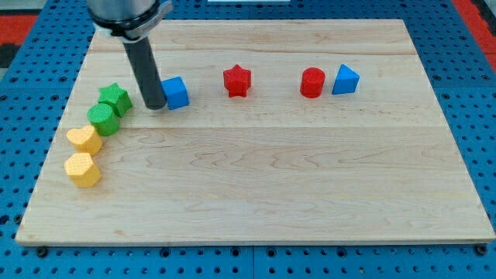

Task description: Place the blue cube left to the red star

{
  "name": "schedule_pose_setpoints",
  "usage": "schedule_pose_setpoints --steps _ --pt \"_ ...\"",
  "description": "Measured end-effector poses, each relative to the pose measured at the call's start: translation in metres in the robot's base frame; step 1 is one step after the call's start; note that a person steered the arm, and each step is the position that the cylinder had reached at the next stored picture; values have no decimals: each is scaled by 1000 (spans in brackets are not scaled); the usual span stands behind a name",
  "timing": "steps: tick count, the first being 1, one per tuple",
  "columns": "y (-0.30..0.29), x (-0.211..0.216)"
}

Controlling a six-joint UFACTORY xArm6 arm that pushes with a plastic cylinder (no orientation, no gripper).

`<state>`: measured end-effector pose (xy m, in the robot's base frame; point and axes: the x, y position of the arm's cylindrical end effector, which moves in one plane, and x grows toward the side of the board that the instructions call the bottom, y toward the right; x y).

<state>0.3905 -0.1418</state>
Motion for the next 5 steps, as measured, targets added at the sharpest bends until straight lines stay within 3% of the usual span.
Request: schedule_pose_setpoints --steps 1,3,5 --pt "1 -15" --pt "26 32" --pt "41 -14"
